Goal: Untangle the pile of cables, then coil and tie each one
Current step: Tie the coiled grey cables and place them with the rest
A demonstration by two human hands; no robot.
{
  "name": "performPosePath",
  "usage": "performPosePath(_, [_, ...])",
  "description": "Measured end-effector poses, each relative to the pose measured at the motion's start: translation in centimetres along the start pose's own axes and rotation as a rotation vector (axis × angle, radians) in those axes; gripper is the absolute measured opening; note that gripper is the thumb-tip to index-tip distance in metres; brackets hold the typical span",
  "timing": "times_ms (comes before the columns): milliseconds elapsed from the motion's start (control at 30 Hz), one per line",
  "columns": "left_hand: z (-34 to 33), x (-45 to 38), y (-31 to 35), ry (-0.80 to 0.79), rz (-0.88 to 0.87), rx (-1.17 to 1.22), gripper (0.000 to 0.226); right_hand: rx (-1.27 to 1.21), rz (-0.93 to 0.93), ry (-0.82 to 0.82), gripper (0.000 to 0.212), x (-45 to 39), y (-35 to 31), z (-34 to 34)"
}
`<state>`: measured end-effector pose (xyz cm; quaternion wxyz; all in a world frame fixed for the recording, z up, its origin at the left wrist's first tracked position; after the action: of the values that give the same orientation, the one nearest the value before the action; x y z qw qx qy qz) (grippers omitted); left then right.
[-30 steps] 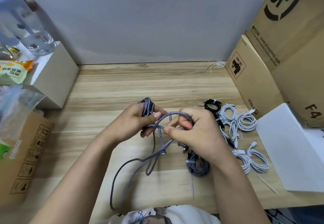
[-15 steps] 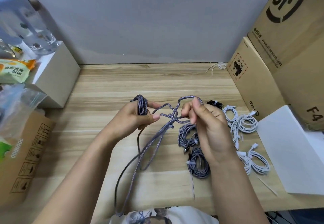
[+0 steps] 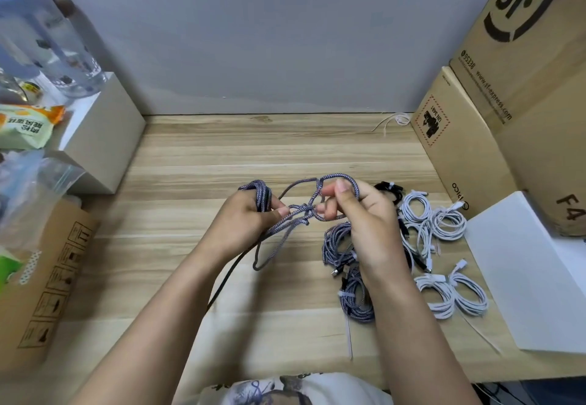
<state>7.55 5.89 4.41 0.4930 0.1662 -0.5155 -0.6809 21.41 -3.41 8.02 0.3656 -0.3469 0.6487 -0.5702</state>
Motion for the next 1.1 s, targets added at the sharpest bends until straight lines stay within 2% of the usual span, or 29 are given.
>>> performPosePath(33, [0.0,0.1,-0.1,0.001,0.007,0.023,0.019,0.084,0.054,0.032,0.005,0.0,0.1,0.2])
performPosePath(133, [0.1,0.1,-0.8,0.043,0.05,0.144,0.024,0.282,0.163,0.16,0.029,0.5,0.4,0.8])
performPosePath(200, [0.2,0.0,-1.2,0.103,0.055,0.173,0.033,0.303,0.179,0.127,0.021,0.9,0.5,-0.3])
performPosePath(233, [0.2,0.1,-1.3,0.14,0.042,0.148,0.037,0.323,0.171,0.082,0.017,1.1,0.6,-1.2])
performPosePath(267, [0.1,0.2,-1.3,0.178,0.025,0.102,0.038,0.356,0.152,0.04,0.023,1.2,0.8,-2.1])
performPosePath(333, [-0.2,0.7,-0.9,0.244,-0.016,-0.044,0.03,0.461,0.099,0.002,0.04,1.2,1.0,-3.1])
performPosePath(400, [-0.5,1.3,-0.4,0.28,-0.051,-0.135,0.021,0.613,0.072,-0.003,0.039,0.6,0.9,-3.3])
performPosePath(533, [-0.7,1.6,-0.3,0.217,-0.035,-0.023,0.022,0.774,0.054,-0.057,0.021,-0.1,0.5,-3.5])
performPosePath(633, [-0.9,1.6,-0.4,0.097,0.002,0.275,0.024,0.83,0.102,-0.077,0.017,0.0,-0.1,-3.7])
performPosePath(700, [-0.6,1.5,-0.4,0.1,0.052,0.395,0.026,0.804,0.219,-0.111,0.017,0.5,-0.9,-4.2])
performPosePath(800, [0.3,1.0,-0.8,0.193,0.134,0.454,0.035,0.7,0.346,-0.215,0.02,1.5,-2.2,-5.4])
performPosePath(867, [1.0,0.5,-1.6,0.254,0.19,0.464,0.033,0.553,0.392,-0.282,0.016,2.1,-2.8,-5.9])
performPosePath(967, [2.1,-0.4,-2.6,0.277,0.239,0.421,0.021,0.346,0.398,-0.357,0.019,2.3,-3.3,-5.9])
performPosePath(1033, [2.5,-0.9,-3.5,0.27,0.261,0.466,0.026,0.279,0.362,-0.413,0.023,2.2,-3.2,-5.8])
performPosePath(1100, [2.7,-1.3,-4.0,0.251,0.289,0.535,0.028,0.251,0.318,-0.554,0.026,2.3,-2.9,-5.7])
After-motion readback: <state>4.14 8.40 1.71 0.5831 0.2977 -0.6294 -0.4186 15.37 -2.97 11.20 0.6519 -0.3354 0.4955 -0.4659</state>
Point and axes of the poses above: each hand's wrist, its own x-axis away from the middle knuckle, its own z-axis out of the back of the hand, y = z × x, the point moved 6 cm from there along -x, towards the middle knuckle, and after that the axes turned 6 degrees about z, right-handed, at the moved point
